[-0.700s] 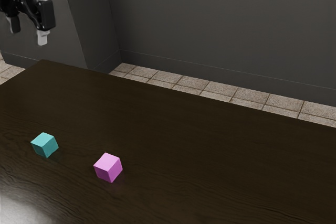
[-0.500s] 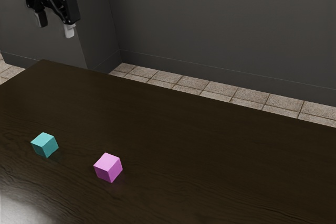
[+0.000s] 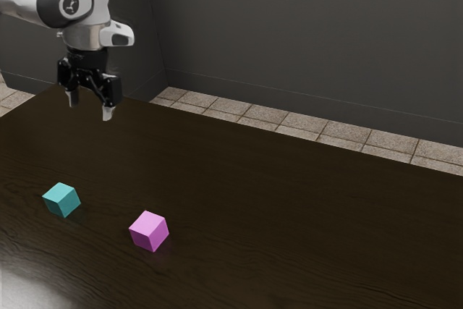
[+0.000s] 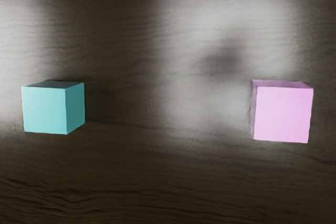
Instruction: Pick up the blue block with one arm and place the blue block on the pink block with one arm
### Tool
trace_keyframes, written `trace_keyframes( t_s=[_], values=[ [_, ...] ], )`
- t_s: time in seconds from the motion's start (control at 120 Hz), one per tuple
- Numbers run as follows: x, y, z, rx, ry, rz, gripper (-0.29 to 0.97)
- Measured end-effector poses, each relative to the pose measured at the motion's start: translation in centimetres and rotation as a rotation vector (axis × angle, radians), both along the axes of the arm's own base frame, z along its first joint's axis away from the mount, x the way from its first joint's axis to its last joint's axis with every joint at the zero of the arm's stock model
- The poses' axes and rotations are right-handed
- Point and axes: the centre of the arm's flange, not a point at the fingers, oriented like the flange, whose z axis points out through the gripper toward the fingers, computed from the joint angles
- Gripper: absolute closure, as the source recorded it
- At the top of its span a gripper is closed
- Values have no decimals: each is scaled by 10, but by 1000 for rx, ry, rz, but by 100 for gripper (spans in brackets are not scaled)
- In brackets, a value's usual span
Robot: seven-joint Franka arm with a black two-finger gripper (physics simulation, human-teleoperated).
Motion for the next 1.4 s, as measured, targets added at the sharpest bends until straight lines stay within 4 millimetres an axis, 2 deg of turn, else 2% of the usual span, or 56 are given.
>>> trace_keyframes(
  t_s=[0.167, 0.3, 0.425, 0.533, 0.75, 0.842, 1.008, 1.175, 1.4],
  values=[
    [-15, 35, -83, -23, 9, 15, 0],
    [-26, 62, -109, -19, -16, 22, 0],
    [-59, 96, -141, -38, 11, 61, 0],
    [-71, 113, -147, -20, 9, 51, 0],
    [-88, 160, -148, 22, -12, 67, 0],
    [-90, 170, -153, 32, -20, 63, 0],
    [-95, 180, -178, 53, -13, 59, 0],
    [-106, 207, -187, 72, -31, 100, 0],
    [-100, 219, -192, 76, -102, 137, 0]
  ],
)
